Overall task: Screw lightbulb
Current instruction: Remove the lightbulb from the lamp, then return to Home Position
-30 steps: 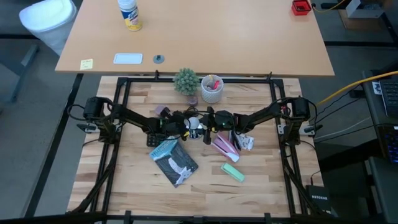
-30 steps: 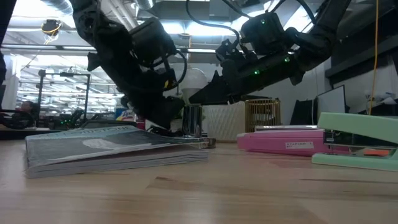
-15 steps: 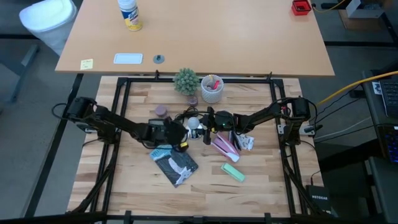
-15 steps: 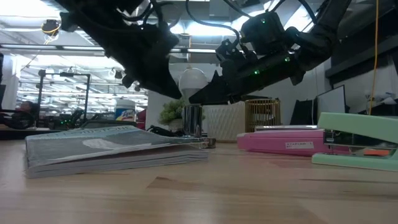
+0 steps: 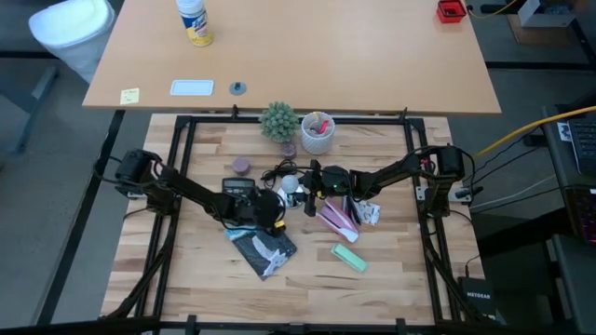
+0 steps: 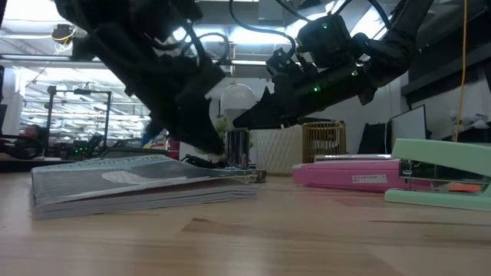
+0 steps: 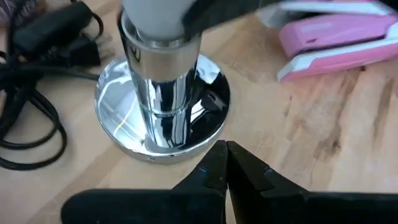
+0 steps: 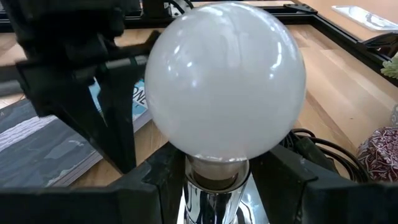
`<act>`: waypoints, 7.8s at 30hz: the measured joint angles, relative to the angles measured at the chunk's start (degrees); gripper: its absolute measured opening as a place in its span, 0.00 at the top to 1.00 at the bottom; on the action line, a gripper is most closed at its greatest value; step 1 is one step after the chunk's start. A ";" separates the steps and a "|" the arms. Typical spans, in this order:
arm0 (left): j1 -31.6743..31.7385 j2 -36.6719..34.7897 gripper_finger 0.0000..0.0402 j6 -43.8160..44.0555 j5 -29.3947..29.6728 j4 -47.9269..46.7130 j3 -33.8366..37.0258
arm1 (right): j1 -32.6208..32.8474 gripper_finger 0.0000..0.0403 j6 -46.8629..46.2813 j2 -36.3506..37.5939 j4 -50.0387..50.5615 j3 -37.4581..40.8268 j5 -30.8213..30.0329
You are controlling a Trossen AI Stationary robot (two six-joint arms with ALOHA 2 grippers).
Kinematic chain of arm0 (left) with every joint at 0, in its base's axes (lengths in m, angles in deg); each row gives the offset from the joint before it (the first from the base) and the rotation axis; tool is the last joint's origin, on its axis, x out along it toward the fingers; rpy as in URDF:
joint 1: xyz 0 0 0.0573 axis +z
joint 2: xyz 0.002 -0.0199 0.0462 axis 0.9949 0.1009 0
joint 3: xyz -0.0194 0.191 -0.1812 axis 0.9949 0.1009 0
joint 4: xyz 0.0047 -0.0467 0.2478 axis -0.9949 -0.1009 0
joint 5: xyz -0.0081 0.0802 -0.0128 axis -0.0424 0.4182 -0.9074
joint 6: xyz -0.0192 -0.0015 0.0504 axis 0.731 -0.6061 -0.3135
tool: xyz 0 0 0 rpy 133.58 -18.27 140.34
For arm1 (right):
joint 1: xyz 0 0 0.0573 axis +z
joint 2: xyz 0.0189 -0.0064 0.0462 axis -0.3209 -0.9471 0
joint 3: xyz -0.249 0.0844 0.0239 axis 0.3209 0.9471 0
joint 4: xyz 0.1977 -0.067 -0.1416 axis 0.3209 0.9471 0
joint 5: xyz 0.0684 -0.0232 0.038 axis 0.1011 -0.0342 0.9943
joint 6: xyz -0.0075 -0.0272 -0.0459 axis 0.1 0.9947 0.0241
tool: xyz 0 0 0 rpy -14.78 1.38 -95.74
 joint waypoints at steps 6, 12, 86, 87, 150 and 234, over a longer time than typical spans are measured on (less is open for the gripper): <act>0.66 1.98 1.00 0.72 0.07 -0.26 0.00 | 0.00 0.58 0.00 -0.02 0.00 0.00 0.02; 1.62 2.09 1.00 0.74 1.79 -2.06 0.00 | 0.00 0.58 0.02 -0.02 0.00 0.00 0.11; 3.36 3.47 1.00 5.45 14.26 -6.25 0.04 | 0.07 0.58 5.77 -0.13 -1.16 0.02 11.08; 3.98 3.47 1.00 4.86 14.37 -6.27 0.04 | 0.07 0.58 5.77 -0.13 -1.18 0.02 11.06; -1.11 -0.66 1.00 1.84 2.63 4.23 0.00 | -0.04 0.58 12.20 8.82 2.37 -1.41 -13.71; -1.05 -4.04 1.00 -3.19 4.84 2.73 0.02 | -13.90 0.29 -7.65 31.04 67.79 8.32 -10.95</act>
